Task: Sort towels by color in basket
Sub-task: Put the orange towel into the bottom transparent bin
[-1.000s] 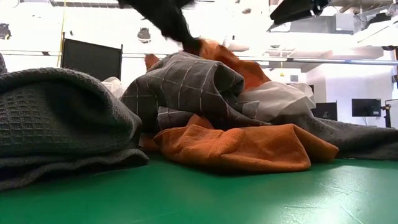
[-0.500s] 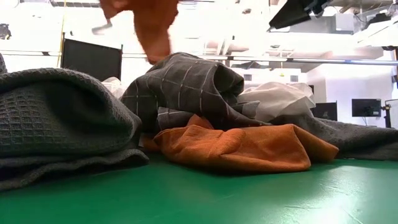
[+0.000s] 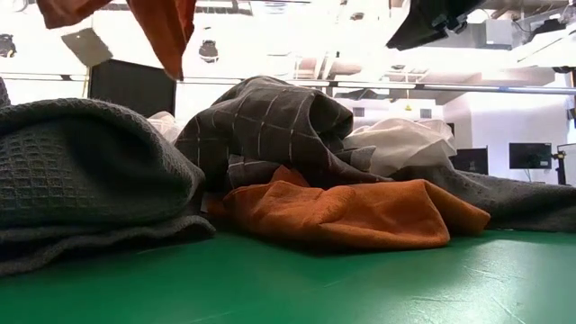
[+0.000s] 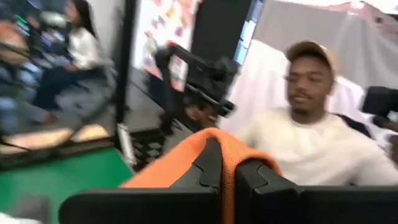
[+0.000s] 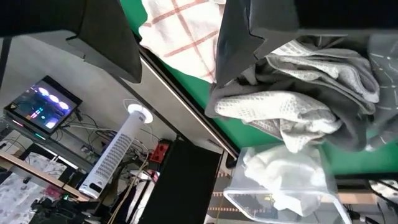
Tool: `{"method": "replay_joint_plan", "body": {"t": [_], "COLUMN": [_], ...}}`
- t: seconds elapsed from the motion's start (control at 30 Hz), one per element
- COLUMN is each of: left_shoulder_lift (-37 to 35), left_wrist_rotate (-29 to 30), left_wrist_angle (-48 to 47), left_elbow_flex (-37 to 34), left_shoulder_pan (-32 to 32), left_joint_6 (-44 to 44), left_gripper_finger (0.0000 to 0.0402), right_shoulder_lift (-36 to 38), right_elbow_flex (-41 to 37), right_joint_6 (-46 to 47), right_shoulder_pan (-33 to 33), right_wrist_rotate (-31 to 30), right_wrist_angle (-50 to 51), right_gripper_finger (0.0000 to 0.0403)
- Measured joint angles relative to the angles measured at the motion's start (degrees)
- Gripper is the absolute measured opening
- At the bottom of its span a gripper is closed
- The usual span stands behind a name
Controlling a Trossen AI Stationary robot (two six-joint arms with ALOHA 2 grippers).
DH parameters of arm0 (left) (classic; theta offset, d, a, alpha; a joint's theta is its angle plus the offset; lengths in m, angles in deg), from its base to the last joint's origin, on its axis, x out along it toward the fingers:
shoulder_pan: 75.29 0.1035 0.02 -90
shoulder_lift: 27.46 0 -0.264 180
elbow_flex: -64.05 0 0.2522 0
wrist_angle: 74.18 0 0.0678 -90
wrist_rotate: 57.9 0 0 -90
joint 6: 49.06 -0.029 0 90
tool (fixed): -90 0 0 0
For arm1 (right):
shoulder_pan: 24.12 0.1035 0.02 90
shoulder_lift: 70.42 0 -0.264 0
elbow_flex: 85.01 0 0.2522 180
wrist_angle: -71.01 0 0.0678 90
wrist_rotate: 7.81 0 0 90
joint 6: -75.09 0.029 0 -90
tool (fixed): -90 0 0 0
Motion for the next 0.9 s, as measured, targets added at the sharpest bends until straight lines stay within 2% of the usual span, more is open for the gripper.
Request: {"method": "replay_joint_plan", "body": {"t": [0.1, 0.17, 0.37, 0.5, 0.73, 0.83, 0.9], "left_shoulder_lift": [0.96, 1.54, 2.9, 2.9, 4.1, 6.16, 7.22], "left_wrist_rotate": [-0.37, -0.38, 1.72, 2.45, 10.54, 12.14, 12.38], "left_wrist_angle": [-5.36, -7.96, -21.33, -32.27, -52.89, -54.0, -47.0], "left_elbow_flex": [1.17, 1.74, 3.97, 4.44, 4.42, 4.42, 4.36], "left_shoulder_pan": [-3.63, -5.79, -10.44, -11.94, -18.34, -20.79, -22.43], "left_joint_6": [-0.54, 2.69, 16.27, 29.23, 44.34, 44.65, 41.87], "left_gripper_finger": [0.0001, 0.0001, 0.0001, 0.0001, 0.0001, 0.0001, 0.0001], "right_shoulder_lift": [-0.56, -0.62, -0.58, -0.58, -0.56, -0.56, -0.56], "right_elbow_flex": [-1.35, -2.2, -2.72, -2.72, -2.72, -2.72, -2.72], "right_joint_6": [-0.21, -0.12, 1.31, 1.33, -0.86, -1.32, -1.31], "right_shoulder_pan": [-0.3, -0.96, -1.82, -1.8, -4.02, -5.87, -7.03], "right_wrist_rotate": [0.05, 0.07, 0.07, 0.07, 0.02, 0.0, 0.04], "right_wrist_angle": [-0.79, -1.17, -1.76, -2.12, -3.33, -4.46, -4.83], "right_gripper_finger": [0.0235, 0.0235, 0.0235, 0.0235, 0.0235, 0.0235, 0.0235]}}
